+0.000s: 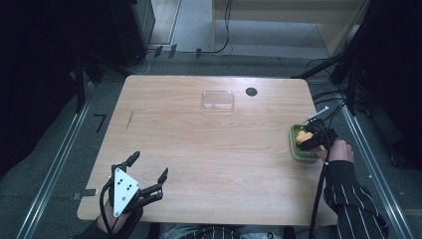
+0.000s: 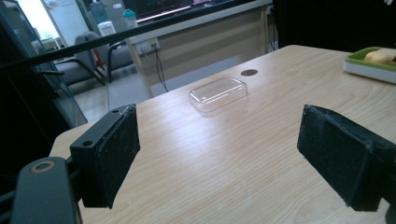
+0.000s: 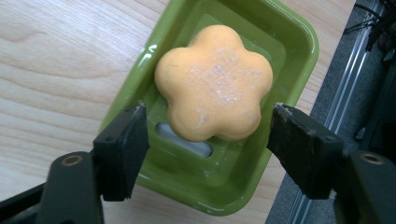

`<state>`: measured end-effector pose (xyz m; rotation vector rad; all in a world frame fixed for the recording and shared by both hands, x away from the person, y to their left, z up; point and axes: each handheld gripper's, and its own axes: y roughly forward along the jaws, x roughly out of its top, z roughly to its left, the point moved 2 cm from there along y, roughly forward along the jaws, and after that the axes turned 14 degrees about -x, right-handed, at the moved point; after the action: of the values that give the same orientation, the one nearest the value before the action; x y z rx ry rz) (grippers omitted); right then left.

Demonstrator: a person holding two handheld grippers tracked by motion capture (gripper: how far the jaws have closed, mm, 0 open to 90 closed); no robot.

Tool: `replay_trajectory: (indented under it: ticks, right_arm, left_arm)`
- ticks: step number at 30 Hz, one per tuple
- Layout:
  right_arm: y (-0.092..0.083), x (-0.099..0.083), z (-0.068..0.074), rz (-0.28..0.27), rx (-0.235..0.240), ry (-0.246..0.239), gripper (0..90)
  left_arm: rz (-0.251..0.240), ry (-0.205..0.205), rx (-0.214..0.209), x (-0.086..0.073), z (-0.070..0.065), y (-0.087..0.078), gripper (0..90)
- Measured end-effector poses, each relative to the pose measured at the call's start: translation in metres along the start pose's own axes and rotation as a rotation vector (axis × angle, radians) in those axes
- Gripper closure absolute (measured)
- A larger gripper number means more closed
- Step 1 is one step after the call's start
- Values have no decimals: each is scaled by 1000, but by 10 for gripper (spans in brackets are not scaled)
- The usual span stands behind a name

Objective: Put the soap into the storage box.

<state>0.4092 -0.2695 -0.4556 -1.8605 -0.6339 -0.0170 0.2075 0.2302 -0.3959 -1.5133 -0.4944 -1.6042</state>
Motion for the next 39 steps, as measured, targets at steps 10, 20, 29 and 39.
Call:
replay_trajectory:
  ticks: [10,20,29,39]
  right_arm:
    - [-16,-2,7,11,37,-15,150]
    - [-34,-3,24,32,87,-86,60]
    - [-46,-4,49,104,127,-168,0]
    - [-55,-13,73,121,150,-231,0]
  left_arm:
    - [-3,-1,-3,0,0,0,135]
    - [-6,-1,-4,0,0,0,135]
    - [-4,0,-4,0,0,0,135]
    - [-3,-1,-3,0,0,0,135]
